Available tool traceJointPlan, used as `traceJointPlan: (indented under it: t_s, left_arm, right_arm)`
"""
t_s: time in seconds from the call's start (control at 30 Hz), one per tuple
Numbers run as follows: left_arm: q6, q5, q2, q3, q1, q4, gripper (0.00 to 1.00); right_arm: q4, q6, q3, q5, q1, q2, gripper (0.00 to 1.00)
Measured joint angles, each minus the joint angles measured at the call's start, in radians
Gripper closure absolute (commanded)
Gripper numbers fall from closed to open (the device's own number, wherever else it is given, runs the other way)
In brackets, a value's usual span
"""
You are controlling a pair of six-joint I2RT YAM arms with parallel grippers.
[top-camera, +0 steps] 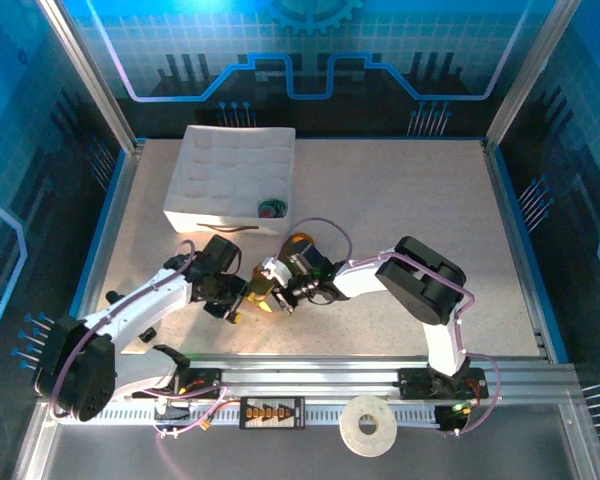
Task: Roll the socks
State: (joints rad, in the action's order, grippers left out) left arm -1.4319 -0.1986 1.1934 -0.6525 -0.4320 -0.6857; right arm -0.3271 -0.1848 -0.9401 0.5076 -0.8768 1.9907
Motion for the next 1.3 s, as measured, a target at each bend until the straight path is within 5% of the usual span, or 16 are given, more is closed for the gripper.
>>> traceJointPlan:
  t_s: [0.6,0.8,1.1,1.3]
  left_arm:
    - [0.055,0.049,0.144,0.014,0.0,0.154,0.54]
    - [0.079,0.048,0.215,-0.023,0.0,0.17,0.53]
    - [0.093,0.011,0.293,-0.059,0.002,0.224,0.54]
    - [0.1,0.002,0.296,-0.061,0.009,0.224,0.56]
  right_arm:
    - [0.092,-0.071,-0.083,0.155,0.053,0.058,1.0]
    - [0.112,-0.054,-0.082,0.134,0.053,0.044,0.82]
    - [0.15,0.087,0.034,-0.086,0.03,-0.11,0.57]
    - [0.1,0.245,0.222,-0.373,-0.056,-0.279,0.48]
